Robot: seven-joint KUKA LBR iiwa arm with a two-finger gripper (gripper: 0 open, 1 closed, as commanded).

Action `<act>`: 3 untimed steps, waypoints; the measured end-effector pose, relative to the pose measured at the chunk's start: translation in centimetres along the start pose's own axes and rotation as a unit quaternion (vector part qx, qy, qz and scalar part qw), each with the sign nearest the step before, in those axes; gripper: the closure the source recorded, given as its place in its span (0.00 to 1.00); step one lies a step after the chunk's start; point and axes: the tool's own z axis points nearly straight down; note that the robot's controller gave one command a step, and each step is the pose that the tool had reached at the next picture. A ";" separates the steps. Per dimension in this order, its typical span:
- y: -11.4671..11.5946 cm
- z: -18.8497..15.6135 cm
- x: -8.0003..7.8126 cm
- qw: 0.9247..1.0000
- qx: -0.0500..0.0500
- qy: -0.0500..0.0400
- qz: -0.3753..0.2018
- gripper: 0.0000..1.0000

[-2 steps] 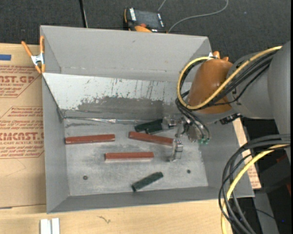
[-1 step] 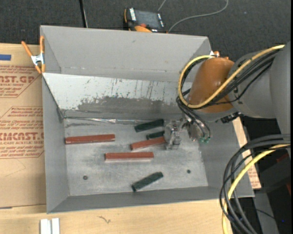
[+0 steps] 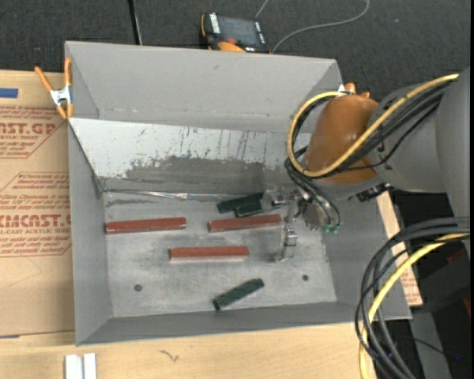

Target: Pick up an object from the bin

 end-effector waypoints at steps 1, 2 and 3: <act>0.0 -0.2 -0.2 1.000 0.000 -0.003 0.000 1.00; 0.0 0.0 0.0 1.000 0.000 0.000 0.000 0.00; 0.0 -0.2 -0.2 1.000 0.001 -0.003 0.000 1.00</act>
Offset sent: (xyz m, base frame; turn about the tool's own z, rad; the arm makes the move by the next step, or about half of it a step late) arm 0.0000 0.0000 0.0000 0.0000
